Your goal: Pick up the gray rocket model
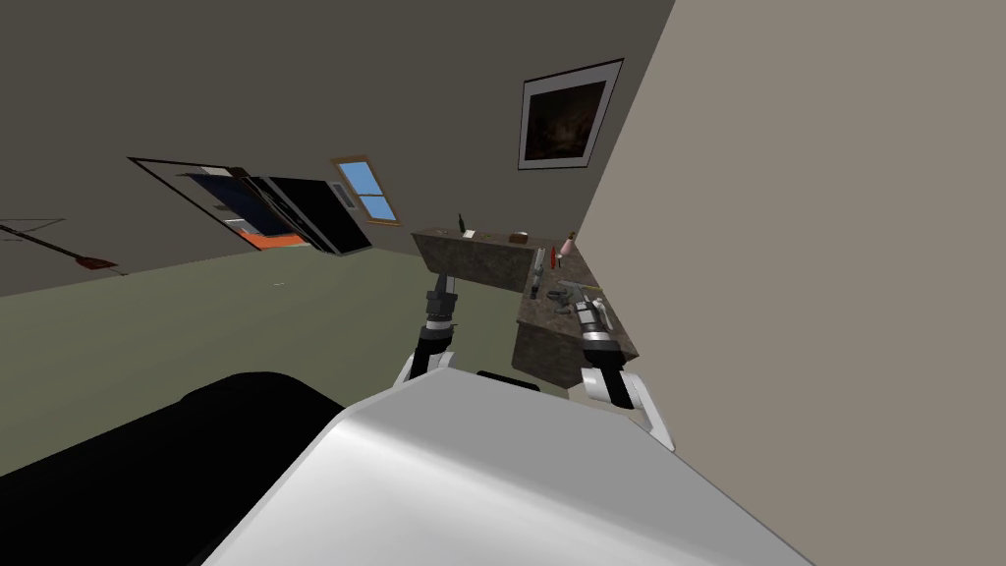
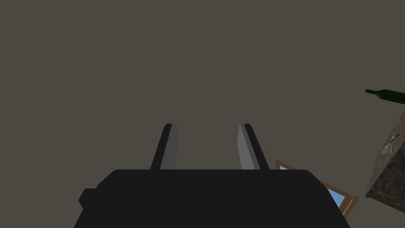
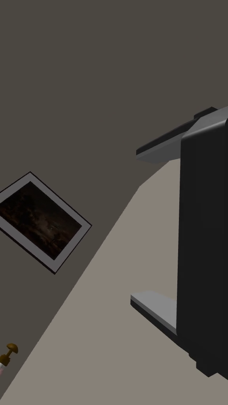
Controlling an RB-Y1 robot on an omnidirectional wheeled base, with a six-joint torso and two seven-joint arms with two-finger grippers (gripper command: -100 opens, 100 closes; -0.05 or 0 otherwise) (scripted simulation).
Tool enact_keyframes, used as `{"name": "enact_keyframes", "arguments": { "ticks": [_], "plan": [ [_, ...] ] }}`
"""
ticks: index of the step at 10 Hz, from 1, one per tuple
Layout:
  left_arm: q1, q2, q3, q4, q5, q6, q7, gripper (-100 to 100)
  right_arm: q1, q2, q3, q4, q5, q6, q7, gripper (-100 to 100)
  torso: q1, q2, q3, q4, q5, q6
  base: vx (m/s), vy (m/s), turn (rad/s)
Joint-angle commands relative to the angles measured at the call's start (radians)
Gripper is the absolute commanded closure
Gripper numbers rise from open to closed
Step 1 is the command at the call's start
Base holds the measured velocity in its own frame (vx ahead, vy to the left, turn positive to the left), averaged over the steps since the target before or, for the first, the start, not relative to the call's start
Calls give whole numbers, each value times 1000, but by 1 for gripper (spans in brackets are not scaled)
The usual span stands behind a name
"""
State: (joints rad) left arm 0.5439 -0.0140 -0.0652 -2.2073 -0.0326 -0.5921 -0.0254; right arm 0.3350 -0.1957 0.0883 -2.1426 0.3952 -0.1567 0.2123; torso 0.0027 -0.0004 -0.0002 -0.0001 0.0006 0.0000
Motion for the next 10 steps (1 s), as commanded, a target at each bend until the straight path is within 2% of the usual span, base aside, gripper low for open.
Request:
{"name": "enact_keyframes", "arguments": {
  "ticks": [1,2,3,6,9,10],
  "plan": [
    [0,0,0,0,0,0,0,0,-27,-6,-2,43,50,31,5,-100,0,0,0,0,0,0,10,61,-38],
    [0,0,0,0,0,0,0,0,-27,-6,-2,43,77,31,5,-100,1,0,0,0,0,0,13,48,-16],
    [0,0,0,0,0,0,0,0,-45,-8,0,69,110,53,8,-100,0,-1,0,0,0,0,12,46,-12],
    [0,0,0,0,0,0,0,0,-64,-9,2,96,178,76,11,-100,0,-1,0,0,0,0,9,37,-8],
    [0,0,0,0,0,0,0,0,-104,-9,6,152,266,121,15,-100,0,-1,0,0,0,0,8,43,-1],
    [0,0,0,0,0,0,0,0,-104,-9,6,152,281,121,15,-100,0,0,0,0,0,0,3,35,0]
  ]
}}
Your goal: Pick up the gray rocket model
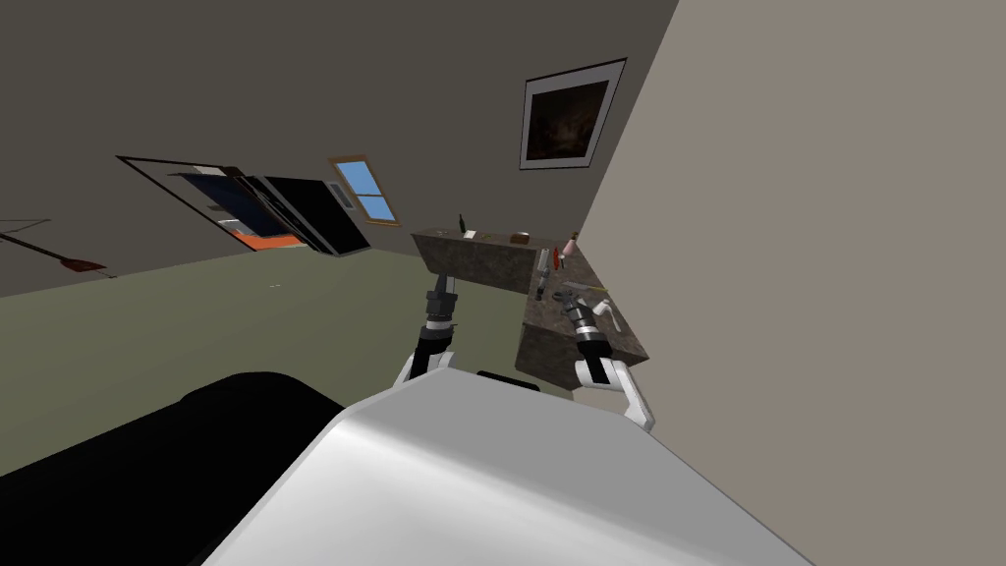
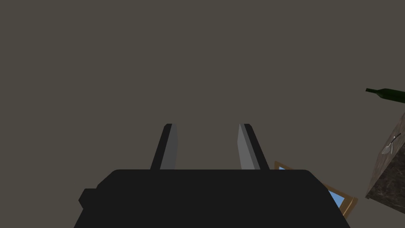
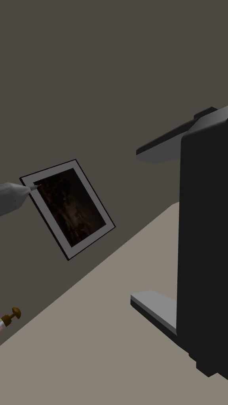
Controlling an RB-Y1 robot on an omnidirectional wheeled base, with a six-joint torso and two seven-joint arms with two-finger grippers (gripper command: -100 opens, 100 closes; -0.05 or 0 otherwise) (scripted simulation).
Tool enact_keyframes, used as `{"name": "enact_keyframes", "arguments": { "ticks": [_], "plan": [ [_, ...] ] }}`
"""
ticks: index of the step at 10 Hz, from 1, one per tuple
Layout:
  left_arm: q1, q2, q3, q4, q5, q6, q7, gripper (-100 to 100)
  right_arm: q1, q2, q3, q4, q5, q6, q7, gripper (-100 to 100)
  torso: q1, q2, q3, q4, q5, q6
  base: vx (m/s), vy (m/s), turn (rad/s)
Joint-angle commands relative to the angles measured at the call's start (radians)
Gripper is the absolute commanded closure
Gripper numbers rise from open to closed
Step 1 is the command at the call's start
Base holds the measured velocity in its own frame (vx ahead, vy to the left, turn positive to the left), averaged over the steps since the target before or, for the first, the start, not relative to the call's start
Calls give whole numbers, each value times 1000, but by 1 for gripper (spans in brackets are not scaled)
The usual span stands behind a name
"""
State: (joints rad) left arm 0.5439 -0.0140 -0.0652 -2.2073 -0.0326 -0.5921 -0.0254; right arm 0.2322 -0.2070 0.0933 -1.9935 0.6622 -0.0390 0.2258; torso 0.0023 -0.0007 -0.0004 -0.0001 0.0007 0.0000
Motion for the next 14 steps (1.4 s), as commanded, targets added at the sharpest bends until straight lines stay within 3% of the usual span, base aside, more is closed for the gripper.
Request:
{"name": "enact_keyframes", "arguments": {
  "ticks": [1,11,12,14],
  "plan": [
    [0,0,0,0,0,0,0,0,-21,3,4,32,50,25,4,-100,0,0,0,0,0,0,5,39,11],
    [0,0,0,0,0,0,0,0,-124,12,16,179,309,126,6,-100,0,-1,0,0,0,0,15,38,20],
    [0,0,0,0,0,0,0,0,-124,12,16,179,316,126,6,-100,0,-1,-1,0,0,0,21,28,13],
    [0,0,0,0,0,0,0,0,-162,21,18,234,385,162,5,-100,0,-1,-1,0,0,0,31,35,48]
  ]
}}
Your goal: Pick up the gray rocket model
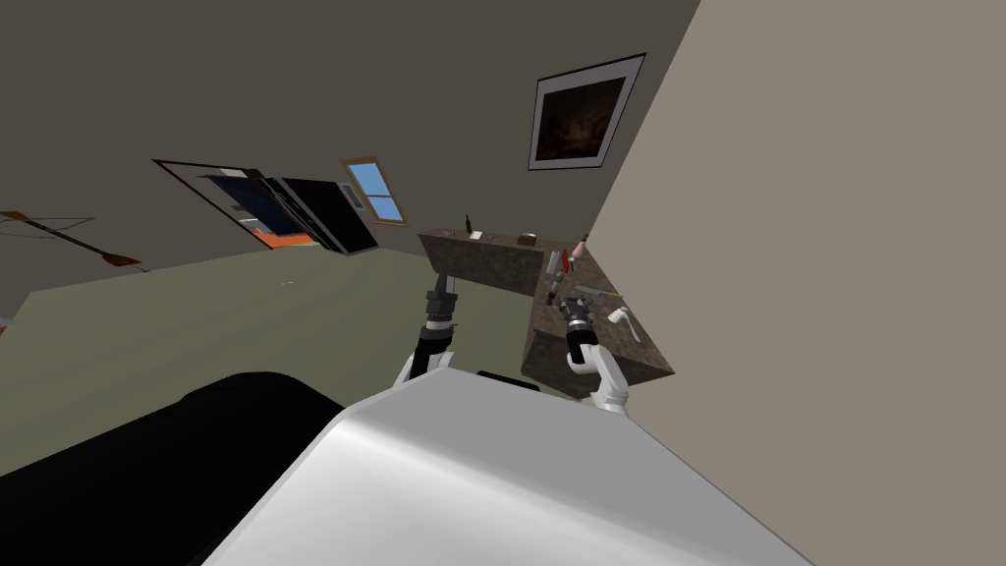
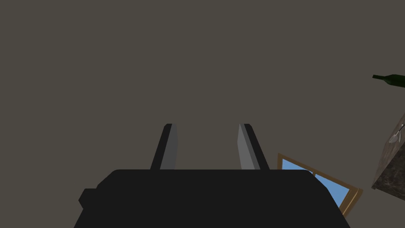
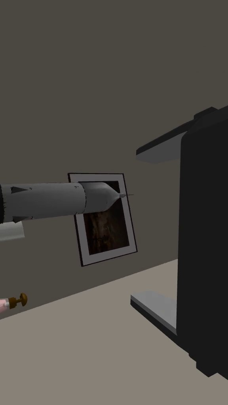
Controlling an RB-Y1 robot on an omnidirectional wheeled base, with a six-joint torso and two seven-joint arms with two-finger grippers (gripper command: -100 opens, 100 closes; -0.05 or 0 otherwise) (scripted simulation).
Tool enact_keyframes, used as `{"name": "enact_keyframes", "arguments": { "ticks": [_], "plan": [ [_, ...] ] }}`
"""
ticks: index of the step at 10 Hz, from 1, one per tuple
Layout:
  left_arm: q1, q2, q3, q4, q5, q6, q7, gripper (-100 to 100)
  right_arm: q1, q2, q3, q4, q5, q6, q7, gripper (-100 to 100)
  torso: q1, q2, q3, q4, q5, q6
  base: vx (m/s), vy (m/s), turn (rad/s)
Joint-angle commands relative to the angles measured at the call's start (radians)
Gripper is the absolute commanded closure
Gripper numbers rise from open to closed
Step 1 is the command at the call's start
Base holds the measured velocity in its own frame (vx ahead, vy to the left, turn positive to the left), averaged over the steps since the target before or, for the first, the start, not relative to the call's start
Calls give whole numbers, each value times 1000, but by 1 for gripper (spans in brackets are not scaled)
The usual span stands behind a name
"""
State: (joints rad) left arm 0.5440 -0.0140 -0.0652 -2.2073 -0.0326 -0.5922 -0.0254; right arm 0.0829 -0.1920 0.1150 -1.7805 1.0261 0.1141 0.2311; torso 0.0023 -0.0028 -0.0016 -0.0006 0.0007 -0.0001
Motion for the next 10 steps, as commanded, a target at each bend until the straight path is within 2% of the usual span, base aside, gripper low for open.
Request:
{"name": "enact_keyframes", "arguments": {
  "ticks": [1,2,3,6,7,10],
  "plan": [
    [0,0,0,0,0,0,0,0,-13,6,-3,21,44,9,-1,-100,0,0,0,0,0,0,33,25,15],
    [0,0,0,0,0,0,0,0,-31,12,-2,47,78,26,-1,-100,-1,0,0,0,0,0,28,24,23],
    [0,0,0,0,0,0,0,0,-31,12,-2,47,88,26,-1,-100,-1,1,0,0,0,0,21,15,22],
    [0,0,0,0,0,0,0,0,-82,39,-2,119,192,71,-4,-100,-2,0,0,0,0,0,37,12,43],
    [0,0,0,0,0,0,0,0,-82,39,-2,119,205,71,-4,-100,-2,-1,0,0,0,0,42,4,16],
    [0,0,0,0,0,0,0,0,-123,79,-5,180,299,108,-7,-100,-3,-1,0,0,-1,0,47,-6,30]
  ]
}}
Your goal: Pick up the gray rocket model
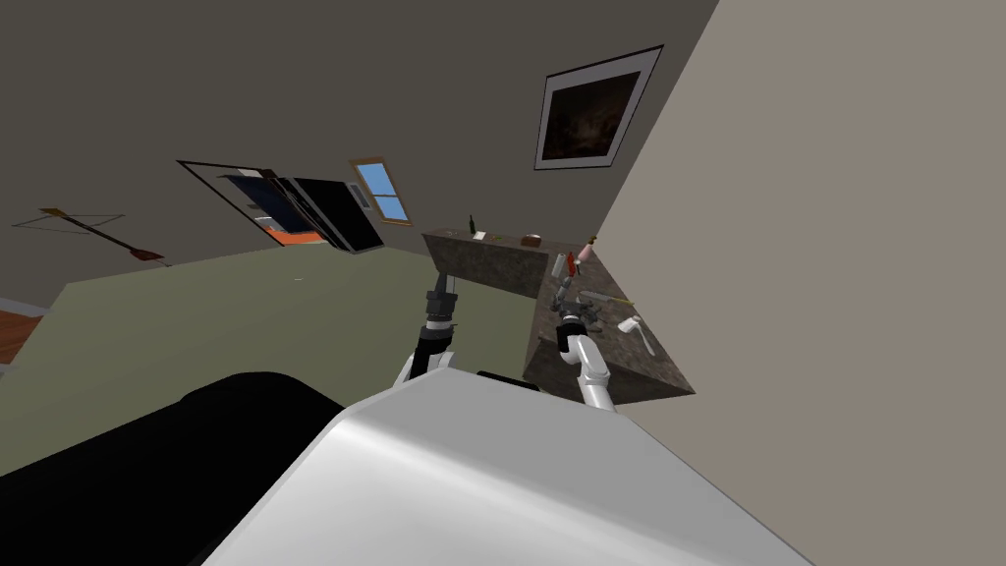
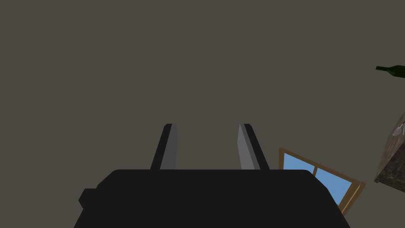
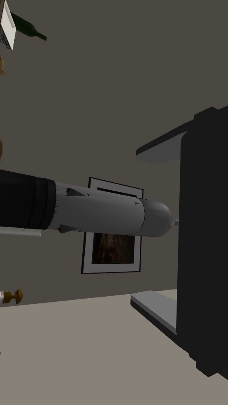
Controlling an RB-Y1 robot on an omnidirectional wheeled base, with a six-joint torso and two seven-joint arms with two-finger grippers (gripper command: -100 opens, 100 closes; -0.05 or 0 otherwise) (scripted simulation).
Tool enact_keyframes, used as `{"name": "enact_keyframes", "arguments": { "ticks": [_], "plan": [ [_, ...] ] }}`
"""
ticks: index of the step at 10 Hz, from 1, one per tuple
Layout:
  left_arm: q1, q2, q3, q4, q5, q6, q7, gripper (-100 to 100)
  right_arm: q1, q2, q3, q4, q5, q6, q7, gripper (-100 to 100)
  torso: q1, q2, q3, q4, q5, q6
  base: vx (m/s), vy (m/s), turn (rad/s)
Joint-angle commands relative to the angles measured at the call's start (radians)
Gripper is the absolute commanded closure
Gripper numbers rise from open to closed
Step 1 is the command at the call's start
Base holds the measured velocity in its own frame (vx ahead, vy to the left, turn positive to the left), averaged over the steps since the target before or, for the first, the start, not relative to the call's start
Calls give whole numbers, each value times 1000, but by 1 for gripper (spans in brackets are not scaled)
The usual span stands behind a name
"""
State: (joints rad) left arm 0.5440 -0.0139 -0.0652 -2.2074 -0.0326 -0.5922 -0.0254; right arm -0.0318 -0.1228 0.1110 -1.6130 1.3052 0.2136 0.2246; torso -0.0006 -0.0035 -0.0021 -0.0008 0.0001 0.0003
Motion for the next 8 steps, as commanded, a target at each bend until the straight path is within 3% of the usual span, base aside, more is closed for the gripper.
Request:
{"name": "enact_keyframes", "arguments": {
  "ticks": [1,6,8],
  "plan": [
    [0,0,0,0,0,0,0,0,-20,29,-2,29,46,19,-2,-100,0,0,0,0,0,0,53,-10,30],
    [0,0,0,0,0,0,0,0,-52,154,-16,83,124,55,-4,-100,-2,1,1,0,0,0,41,-41,-5],
    [0,0,0,0,0,0,0,0,-54,157,-18,86,126,54,-6,-100,-3,2,1,0,-1,0,10,-25,-2]
  ]
}}
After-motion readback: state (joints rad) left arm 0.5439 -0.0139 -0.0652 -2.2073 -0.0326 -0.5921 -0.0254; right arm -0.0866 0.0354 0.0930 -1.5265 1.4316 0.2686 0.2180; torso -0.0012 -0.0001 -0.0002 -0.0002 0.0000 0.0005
